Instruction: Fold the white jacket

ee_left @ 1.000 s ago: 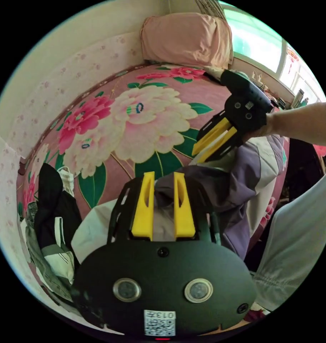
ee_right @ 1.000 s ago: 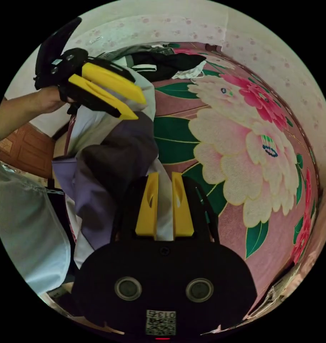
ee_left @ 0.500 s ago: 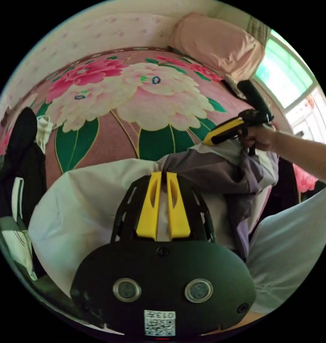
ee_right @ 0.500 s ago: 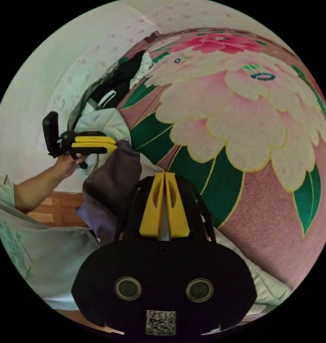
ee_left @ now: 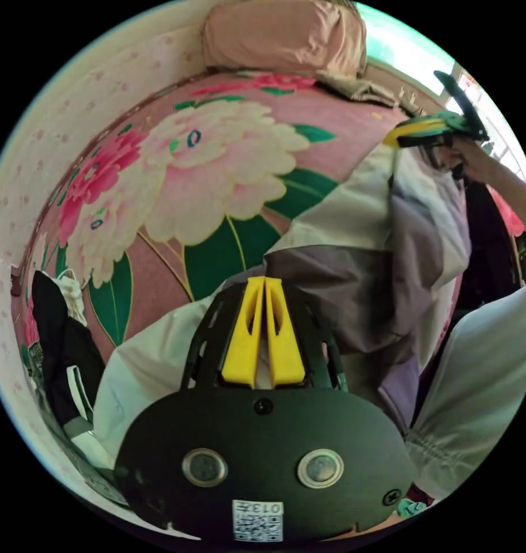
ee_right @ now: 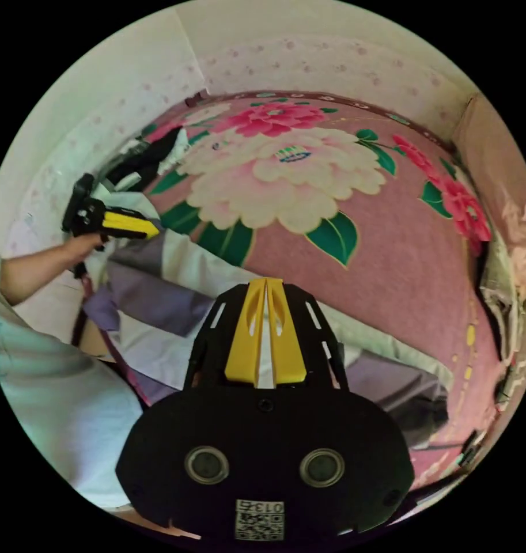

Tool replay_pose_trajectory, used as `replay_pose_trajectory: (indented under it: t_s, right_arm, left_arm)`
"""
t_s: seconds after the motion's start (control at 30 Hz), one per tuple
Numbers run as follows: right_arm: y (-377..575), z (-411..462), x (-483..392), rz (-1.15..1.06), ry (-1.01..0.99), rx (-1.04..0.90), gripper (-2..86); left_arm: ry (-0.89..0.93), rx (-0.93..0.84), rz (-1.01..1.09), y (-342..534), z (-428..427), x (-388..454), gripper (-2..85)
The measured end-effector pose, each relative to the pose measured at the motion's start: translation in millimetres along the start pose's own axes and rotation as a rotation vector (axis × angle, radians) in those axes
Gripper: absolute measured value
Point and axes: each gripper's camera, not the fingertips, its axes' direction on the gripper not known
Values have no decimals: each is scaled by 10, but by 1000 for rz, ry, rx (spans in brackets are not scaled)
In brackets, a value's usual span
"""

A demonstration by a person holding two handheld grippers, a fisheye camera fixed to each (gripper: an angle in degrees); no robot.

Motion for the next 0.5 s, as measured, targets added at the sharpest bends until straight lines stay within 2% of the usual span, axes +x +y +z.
replay_pose_trajectory:
  t_s: [0.03,0.13,0.2,0.33,0.4,0.43,0.5]
  right_arm:
    - [149,7,-22,-18,116,-36,-1]
    - [436,214,113,-9,355,-154,0]
    - [571,311,330,30,332,-160,0]
    - [692,13,702,200,168,-96,0]
    - [824,-388,729,235,157,-3,0]
    - [968,-706,723,248,192,77,0]
    - [1208,-1086,733,277,331,99,0]
  left_arm:
    - [-24,-69,10,32,186,8,-4]
    - [-16,-10,-20,167,189,-102,-4]
    - [46,-18,-71,140,185,-185,-4]
    - [56,-56,-193,119,31,-167,-4]
    - [6,-6,-255,144,-254,-91,-4]
    - [-57,78,-258,146,-533,46,-4]
    - [-81,204,-199,82,-915,366,-3]
